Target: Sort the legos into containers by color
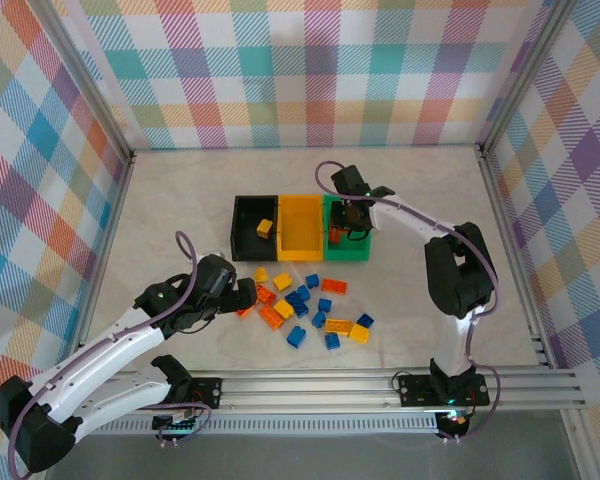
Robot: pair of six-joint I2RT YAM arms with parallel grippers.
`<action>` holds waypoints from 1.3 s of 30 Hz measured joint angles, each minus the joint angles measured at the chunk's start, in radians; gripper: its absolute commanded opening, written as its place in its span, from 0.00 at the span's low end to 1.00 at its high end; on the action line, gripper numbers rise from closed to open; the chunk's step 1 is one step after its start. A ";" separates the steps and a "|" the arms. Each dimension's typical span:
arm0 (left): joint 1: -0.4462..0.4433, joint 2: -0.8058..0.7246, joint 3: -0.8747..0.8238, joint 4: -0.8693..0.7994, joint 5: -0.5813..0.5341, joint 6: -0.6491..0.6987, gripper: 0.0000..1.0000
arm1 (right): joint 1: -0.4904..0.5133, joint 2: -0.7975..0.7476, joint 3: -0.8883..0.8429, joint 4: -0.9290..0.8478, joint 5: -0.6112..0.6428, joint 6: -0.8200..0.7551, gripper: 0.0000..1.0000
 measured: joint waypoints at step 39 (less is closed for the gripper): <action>0.088 0.636 0.076 0.516 -0.027 0.190 0.71 | 0.046 -0.597 -0.479 0.117 -0.143 0.039 0.73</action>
